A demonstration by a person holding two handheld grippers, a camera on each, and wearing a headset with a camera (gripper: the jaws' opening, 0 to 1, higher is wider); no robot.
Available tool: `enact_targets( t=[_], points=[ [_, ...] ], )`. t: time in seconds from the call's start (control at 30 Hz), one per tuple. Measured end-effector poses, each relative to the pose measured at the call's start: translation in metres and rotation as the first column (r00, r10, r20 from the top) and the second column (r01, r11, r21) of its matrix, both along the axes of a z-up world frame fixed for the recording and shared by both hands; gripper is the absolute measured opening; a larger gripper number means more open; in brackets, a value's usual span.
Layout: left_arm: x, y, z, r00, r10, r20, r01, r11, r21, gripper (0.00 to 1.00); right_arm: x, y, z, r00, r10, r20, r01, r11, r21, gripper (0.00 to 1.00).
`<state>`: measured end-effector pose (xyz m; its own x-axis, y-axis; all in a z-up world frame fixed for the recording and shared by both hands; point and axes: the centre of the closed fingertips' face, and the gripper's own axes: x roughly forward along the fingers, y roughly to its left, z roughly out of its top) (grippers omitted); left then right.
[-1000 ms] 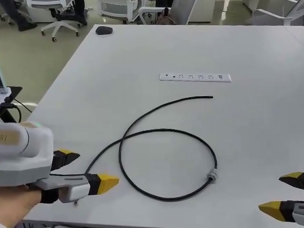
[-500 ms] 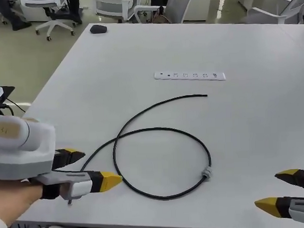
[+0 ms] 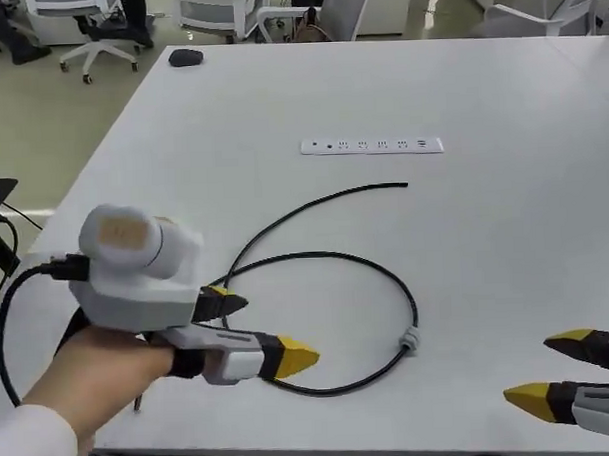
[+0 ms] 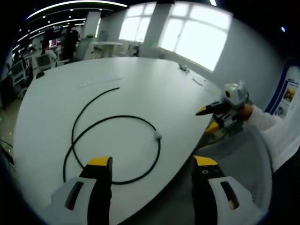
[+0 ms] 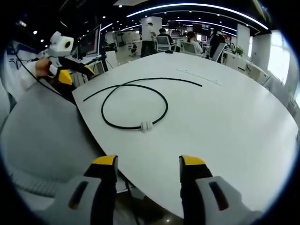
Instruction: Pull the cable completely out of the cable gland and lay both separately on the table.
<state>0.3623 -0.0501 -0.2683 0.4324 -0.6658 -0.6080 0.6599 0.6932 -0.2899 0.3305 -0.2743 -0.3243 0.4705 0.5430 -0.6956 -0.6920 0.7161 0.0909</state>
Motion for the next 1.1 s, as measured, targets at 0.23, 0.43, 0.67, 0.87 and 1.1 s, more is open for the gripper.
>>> enact_targets(
  t=[0.23, 0.43, 0.67, 0.87, 1.1],
  points=[
    [0.018, -0.039, -0.018, 0.996, 0.033, -0.083, -0.041, 0.995, -0.094, 0.67, -0.005, -0.007, 0.001, 1.000, -0.025, -0.001, 0.025, 1.000, -0.002, 0.53],
    [0.022, -0.055, -0.035, 0.996, 0.024, -0.083, -0.031, 0.996, -0.082, 0.66, -0.009, -0.015, 0.005, 0.999, -0.052, 0.007, 0.052, 0.999, -0.003, 0.52],
    [0.033, -0.079, -0.060, 0.989, 0.043, -0.140, -0.057, 0.994, -0.096, 0.62, -0.012, -0.020, 0.004, 0.998, -0.061, 0.003, 0.061, 0.998, 0.002, 0.53],
    [0.037, -0.109, -0.080, 0.991, -0.032, -0.127, 0.022, 0.997, -0.079, 0.55, -0.018, -0.025, 0.007, 0.997, -0.071, 0.001, 0.071, 0.997, 0.007, 0.53],
    [0.046, -0.121, -0.105, 0.992, -0.032, -0.123, 0.028, 0.999, -0.039, 0.44, -0.029, -0.036, 0.003, 0.993, -0.114, -0.012, 0.115, 0.993, 0.014, 0.53]
  ],
)
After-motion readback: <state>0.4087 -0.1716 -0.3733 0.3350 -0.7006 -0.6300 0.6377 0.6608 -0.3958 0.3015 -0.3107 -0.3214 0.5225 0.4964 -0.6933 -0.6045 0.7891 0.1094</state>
